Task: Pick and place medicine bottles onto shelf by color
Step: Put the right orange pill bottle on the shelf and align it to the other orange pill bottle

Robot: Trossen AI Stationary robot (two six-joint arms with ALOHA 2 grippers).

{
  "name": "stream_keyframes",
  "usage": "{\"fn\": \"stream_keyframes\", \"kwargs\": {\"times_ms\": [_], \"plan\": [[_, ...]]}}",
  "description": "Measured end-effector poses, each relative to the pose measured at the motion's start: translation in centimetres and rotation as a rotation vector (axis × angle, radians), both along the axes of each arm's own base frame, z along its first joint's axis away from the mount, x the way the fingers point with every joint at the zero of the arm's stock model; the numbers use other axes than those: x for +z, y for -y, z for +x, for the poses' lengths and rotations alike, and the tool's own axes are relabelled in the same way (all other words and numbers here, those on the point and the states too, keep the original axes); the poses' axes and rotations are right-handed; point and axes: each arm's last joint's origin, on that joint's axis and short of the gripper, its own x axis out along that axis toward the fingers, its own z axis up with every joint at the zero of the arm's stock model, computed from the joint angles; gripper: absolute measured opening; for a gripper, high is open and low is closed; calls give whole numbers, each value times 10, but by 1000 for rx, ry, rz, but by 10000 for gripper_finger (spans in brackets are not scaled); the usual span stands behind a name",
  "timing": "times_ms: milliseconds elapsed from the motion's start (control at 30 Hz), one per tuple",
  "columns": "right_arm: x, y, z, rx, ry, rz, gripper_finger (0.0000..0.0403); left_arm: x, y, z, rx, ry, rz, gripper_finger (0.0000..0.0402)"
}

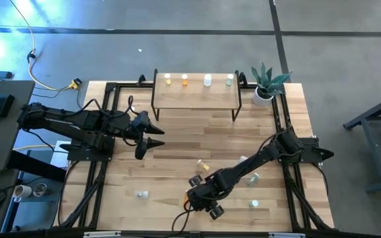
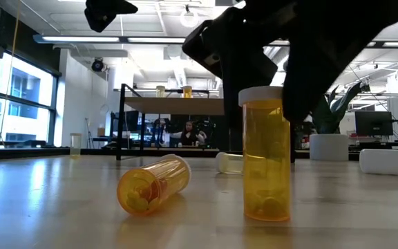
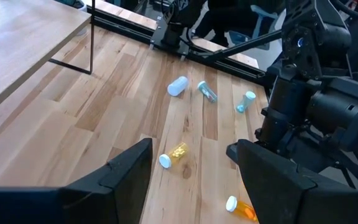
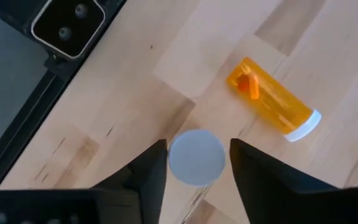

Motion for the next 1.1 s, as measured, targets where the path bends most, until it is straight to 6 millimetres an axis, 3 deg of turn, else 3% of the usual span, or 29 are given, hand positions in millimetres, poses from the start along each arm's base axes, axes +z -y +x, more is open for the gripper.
{"fn": "stream_keyframes", "kwargs": {"times_ms": [300, 600, 1100], "plan": [[0, 0, 0, -21, -8, 9, 117, 0, 0, 0, 0, 0, 0, 223], [3, 2, -2, -39, -26, 18, 110, 0, -2, 0, 48, 1, 19, 223], [55, 44, -5, -271, -16, 83, 109, -1, -3, -1, 62, -16, 83, 223]]}}
